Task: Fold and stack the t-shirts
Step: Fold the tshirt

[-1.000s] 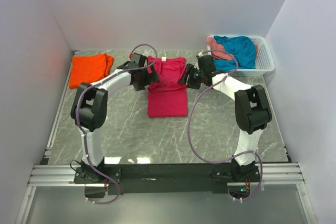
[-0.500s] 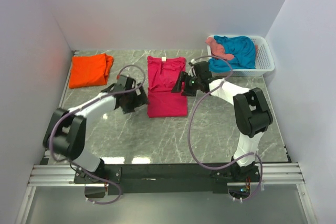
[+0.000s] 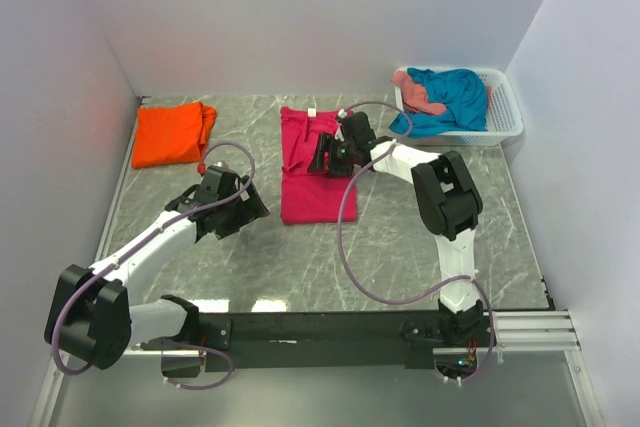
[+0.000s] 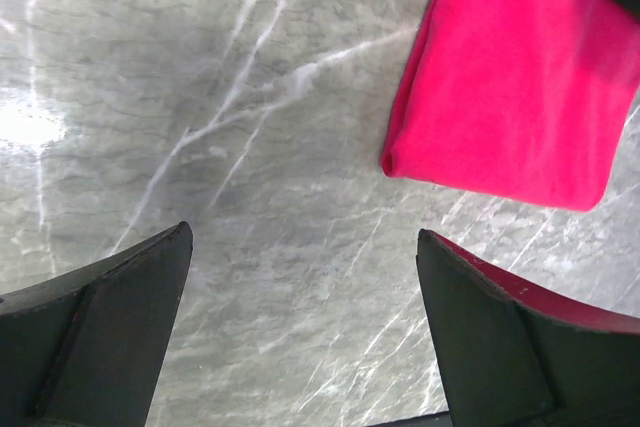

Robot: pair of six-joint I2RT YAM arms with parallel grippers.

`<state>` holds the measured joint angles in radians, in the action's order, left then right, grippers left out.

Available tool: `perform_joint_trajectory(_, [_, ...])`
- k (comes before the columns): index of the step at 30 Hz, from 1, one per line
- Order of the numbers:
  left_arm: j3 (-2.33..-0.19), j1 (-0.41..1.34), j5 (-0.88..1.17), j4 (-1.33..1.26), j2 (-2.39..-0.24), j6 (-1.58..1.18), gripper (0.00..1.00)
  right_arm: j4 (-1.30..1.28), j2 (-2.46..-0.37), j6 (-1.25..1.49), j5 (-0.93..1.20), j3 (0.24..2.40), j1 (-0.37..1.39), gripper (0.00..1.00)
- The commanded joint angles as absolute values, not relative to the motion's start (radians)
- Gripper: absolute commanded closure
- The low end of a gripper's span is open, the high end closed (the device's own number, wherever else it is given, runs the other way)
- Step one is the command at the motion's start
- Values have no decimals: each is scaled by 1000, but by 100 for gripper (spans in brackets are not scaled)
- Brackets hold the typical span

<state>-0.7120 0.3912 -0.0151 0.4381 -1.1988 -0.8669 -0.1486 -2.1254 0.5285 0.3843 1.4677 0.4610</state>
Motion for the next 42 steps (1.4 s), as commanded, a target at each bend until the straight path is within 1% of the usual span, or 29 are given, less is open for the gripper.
perform_joint_trajectory(1, [-726,391,-61,465,-1173,-882,1,-92,-2134,523,292,1511,483,25])
perform_joint_trajectory(7, [-707,393,-46,454,-1172,-891,1,-2,-2163,584,151,1571,492,24])
perform_joint_trajectory(14, [-690,391,-25,454,-1158,-899,0,31,-2243,679,94,1758,492,24])
perform_joint_trajectory(17, [-680,391,-29,462,-1143,-907,1,72,-2235,693,86,1784,491,24])
perform_joint_trajectory(20, [-667,391,-25,451,-1126,-910,1,16,-2229,666,101,1836,489,24])
perform_joint_trajectory(22, [-661,393,-8,439,-1131,-911,1,-37,-2183,628,109,1822,489,24])
perform_joint_trajectory(25, [-661,391,18,387,-1160,-907,1,-14,-2051,611,123,1668,483,23])
perform_joint_trajectory(26, [-670,393,34,373,-1170,-904,1,-3,-2018,604,136,1582,480,23])
perform_joint_trajectory(27, [-676,391,38,370,-1183,-900,1,-12,-1973,600,152,1551,480,23])
perform_joint_trajectory(29, [-686,391,54,361,-1210,-899,1,-50,-1951,597,221,1496,488,23])
perform_joint_trajectory(32, [-687,391,60,351,-1215,-896,0,-5,-1936,614,302,1401,529,23])
perform_joint_trajectory(35, [-683,391,54,360,-1201,-900,0,23,-1974,626,331,1422,564,23])
perform_joint_trajectory(38, [-672,391,45,380,-1171,-903,1,8,-2074,640,318,1509,583,23])
perform_joint_trajectory(42, [-658,391,3,426,-1105,-917,1,41,-2143,678,265,1546,598,23])
